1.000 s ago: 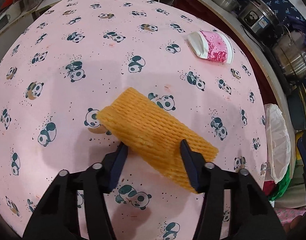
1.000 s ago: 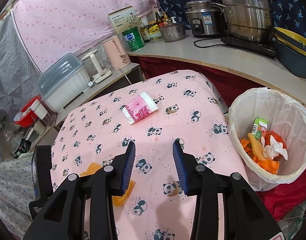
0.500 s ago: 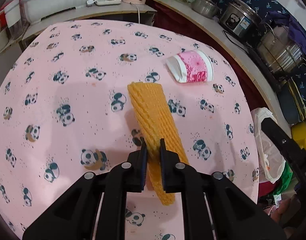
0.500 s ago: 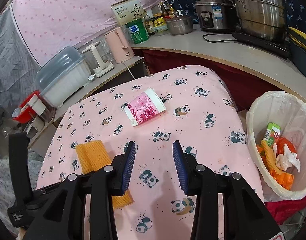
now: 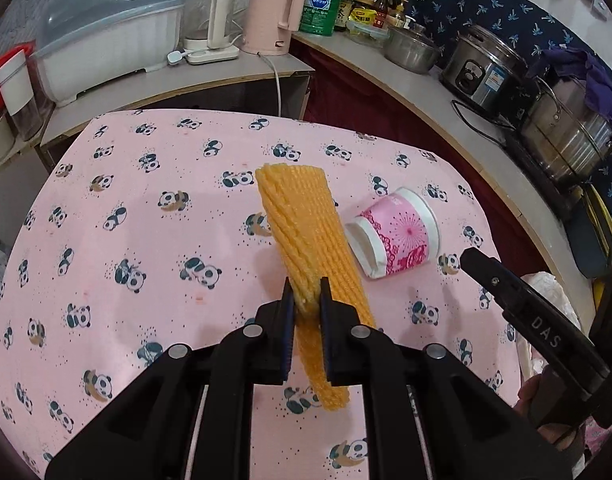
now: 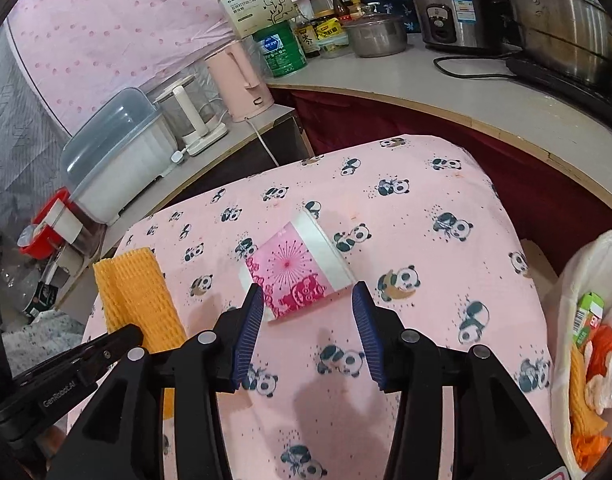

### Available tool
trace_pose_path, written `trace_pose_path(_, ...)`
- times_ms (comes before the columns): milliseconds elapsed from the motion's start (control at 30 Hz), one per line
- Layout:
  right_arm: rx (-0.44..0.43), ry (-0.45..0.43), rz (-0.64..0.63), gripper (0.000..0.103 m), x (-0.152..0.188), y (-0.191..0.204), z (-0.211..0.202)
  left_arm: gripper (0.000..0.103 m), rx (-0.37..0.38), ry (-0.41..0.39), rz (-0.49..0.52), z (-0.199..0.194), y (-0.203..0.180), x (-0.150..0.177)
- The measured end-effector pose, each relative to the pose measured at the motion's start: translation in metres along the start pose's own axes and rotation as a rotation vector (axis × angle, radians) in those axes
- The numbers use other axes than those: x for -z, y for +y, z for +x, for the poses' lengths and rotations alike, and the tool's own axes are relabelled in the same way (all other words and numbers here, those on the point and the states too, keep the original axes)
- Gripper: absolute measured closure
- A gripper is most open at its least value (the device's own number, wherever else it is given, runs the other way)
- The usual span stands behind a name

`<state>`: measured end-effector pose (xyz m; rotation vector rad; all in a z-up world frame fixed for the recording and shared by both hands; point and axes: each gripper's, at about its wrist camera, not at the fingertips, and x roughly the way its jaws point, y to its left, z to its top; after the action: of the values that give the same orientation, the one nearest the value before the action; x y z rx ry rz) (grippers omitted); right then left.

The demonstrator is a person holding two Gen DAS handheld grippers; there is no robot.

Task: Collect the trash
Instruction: 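Grasp the pink paper cup rim with the right tool while the left tool holds the sponge, then carry the sponge and pink cup over the trash bin with both tools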

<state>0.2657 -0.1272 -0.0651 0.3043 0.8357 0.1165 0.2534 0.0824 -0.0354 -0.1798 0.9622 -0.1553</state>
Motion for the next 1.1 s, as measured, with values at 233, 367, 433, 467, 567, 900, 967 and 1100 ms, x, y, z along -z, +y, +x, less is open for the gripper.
trace_pose_path(233,-0.055,0.065,0.012,0.057,-0.030,-0.012,0.051,0.092,0.007,0.006,0.028,0.025,-0.006,-0.026)
trace_pose_path(367,-0.081,0.102,0.002,0.057,-0.037,-0.016,0.072,0.092,0.004,0.020,0.039,0.039,-0.008,-0.035)
trace_pose_path(433,-0.100,0.123,-0.008,0.057,-0.036,-0.016,0.080,0.092,0.003,0.027,0.043,0.045,-0.008,-0.037)
trace_pose_path(467,-0.111,0.132,-0.015,0.057,-0.035,-0.015,0.082,0.092,0.003,0.031,0.047,0.049,-0.009,-0.037)
trace_pose_path(567,-0.135,0.147,-0.032,0.057,-0.031,-0.013,0.082,0.092,0.002,0.043,0.052,0.055,-0.010,-0.035)
trace_pose_path(900,-0.191,0.132,-0.030,0.088,-0.008,-0.006,0.048,0.092,0.003,0.057,0.054,0.046,-0.013,-0.020)
trace_pose_path(967,-0.197,0.117,-0.028,0.094,-0.002,-0.003,0.036,0.092,0.007,0.055,0.060,0.040,-0.016,-0.015)
trace_pose_path(1100,-0.178,0.066,-0.011,0.099,0.009,-0.004,0.003,0.092,0.022,0.049,0.078,0.025,-0.027,-0.004)
